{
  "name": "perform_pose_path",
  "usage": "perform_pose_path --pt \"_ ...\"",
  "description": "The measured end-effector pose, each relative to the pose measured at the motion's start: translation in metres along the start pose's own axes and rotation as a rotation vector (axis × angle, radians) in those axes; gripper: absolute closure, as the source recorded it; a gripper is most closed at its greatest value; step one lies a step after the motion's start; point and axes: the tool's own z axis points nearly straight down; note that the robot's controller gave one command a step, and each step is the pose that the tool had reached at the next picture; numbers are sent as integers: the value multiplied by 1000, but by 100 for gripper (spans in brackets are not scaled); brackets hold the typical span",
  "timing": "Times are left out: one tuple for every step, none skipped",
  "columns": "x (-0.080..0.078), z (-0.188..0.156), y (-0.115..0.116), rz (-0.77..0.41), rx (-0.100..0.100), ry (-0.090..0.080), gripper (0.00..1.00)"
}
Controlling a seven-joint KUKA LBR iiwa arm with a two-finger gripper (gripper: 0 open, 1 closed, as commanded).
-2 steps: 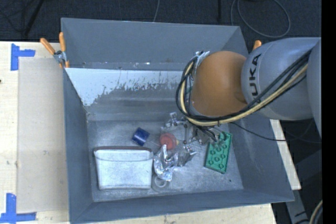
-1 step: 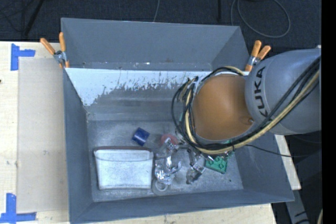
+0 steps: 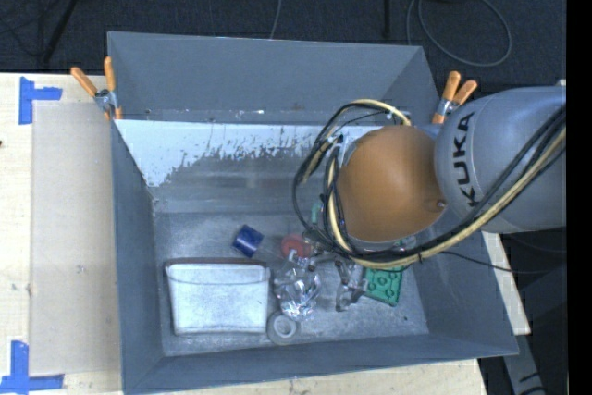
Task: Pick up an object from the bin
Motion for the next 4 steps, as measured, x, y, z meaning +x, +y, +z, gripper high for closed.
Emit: perform_pose_path --pt "9 26 -6 -321 2 -4 0" --pt "-48 26 -53 -648 -6 6 0" --pt "-51 24 -55 -646 8 -6 100" --pt "-52 20 -55 -639 0 -3 100"
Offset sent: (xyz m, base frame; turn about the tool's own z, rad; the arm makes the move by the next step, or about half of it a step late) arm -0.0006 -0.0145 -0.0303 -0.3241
